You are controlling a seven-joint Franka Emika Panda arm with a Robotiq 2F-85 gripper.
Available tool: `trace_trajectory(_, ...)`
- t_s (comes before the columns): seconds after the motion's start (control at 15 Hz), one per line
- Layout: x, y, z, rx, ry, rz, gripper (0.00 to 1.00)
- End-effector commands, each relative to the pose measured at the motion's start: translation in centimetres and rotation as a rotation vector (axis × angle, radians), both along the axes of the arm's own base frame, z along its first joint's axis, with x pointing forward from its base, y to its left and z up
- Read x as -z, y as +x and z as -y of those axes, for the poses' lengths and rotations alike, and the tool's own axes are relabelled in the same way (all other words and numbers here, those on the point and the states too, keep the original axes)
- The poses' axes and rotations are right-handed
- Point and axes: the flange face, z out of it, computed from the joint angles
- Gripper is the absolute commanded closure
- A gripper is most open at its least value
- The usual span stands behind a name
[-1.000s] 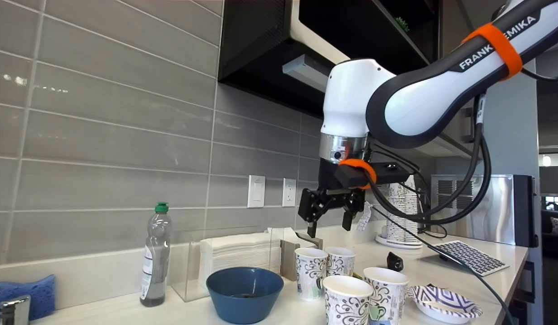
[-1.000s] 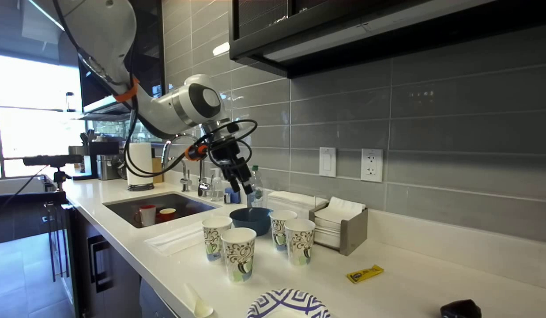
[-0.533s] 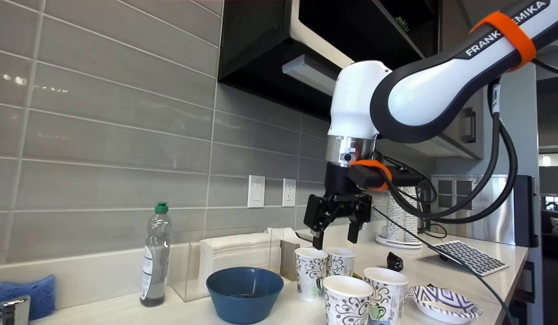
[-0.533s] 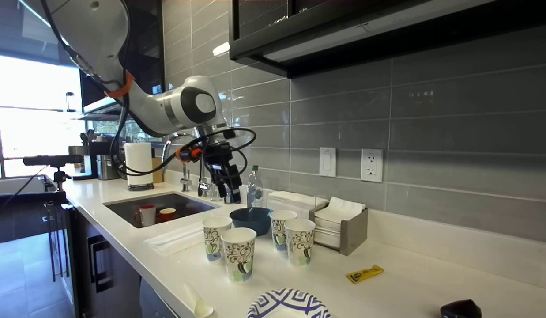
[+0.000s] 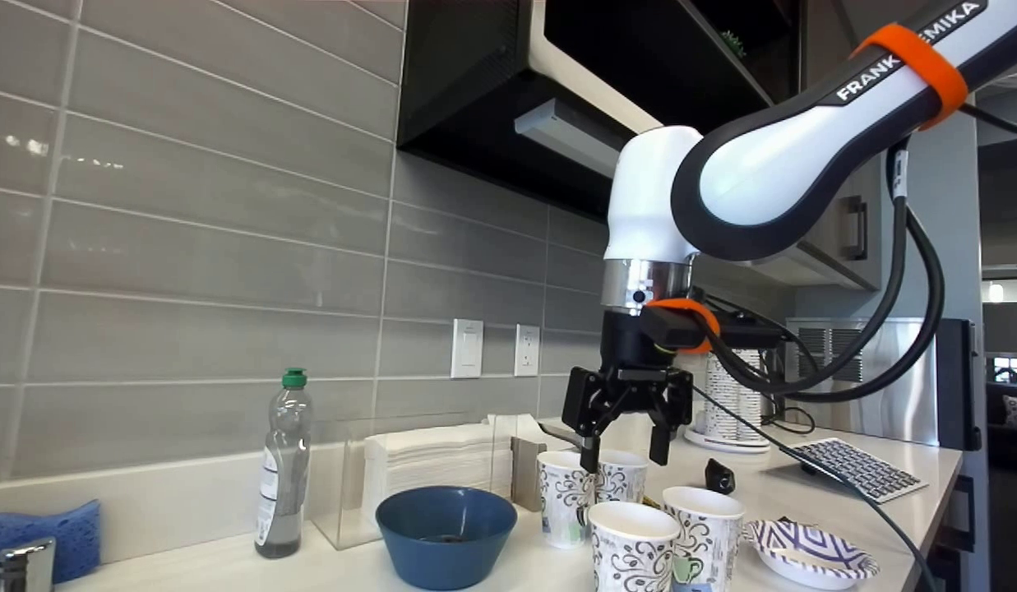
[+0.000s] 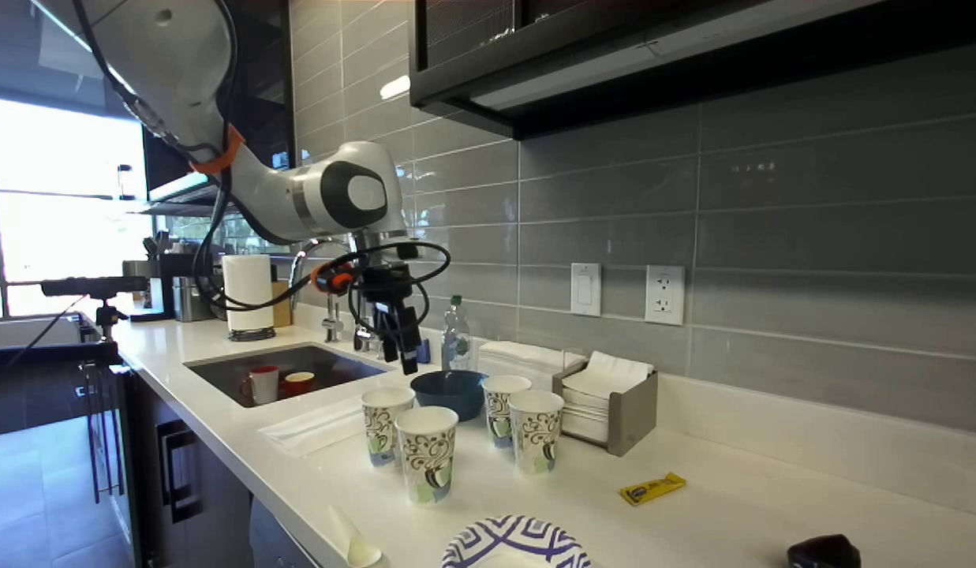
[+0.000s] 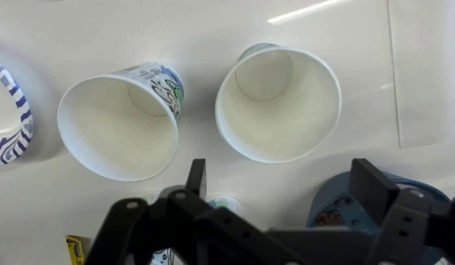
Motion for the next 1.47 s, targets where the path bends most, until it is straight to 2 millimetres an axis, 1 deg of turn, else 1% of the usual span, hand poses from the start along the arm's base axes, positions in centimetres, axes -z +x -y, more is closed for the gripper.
trace_trajectory(0.0, 0.5, -1.2, 0.2, 0.040, 0.034, -0.038, 0.00)
trace_trajectory(0.33, 1.7, -1.6, 0.6, 0.064, 0.049, -0.073, 0.00)
trace_trajectory(0.6, 2.3, -1.8, 1.1, 0.084, 0.043, -0.081, 0.00)
trace_trajectory(0.67, 2.5, -1.8, 1.2, 0.086, 0.043, -0.084, 0.03)
trace_trajectory(0.73, 2.7, -1.7, 1.2, 0.086, 0.045, -0.086, 0.10)
trace_trajectory(0.8, 2.9, -1.7, 1.2, 0.083, 0.051, -0.091, 0.11)
trace_trajectory(0.87, 3.0, -1.6, 1.1, 0.083, 0.053, -0.094, 0.17)
trace_trajectory(0.93, 3.2, -1.6, 1.1, 0.085, 0.057, -0.095, 0.16)
trace_trajectory(1.0, 3.2, -1.5, 1.1, 0.086, 0.060, -0.096, 0.12)
trace_trajectory(1.07, 3.3, -1.5, 1.1, 0.088, 0.062, -0.098, 0.13)
trace_trajectory(1.13, 3.3, -1.5, 1.1, 0.089, 0.065, -0.098, 0.10)
trace_trajectory(1.27, 3.6, -1.5, 1.1, 0.092, 0.074, -0.102, 0.17)
trace_trajectory(1.33, 3.7, -1.5, 1.1, 0.094, 0.078, -0.104, 0.24)
trace_trajectory(1.4, 3.8, -1.4, 1.1, 0.095, 0.082, -0.106, 0.36)
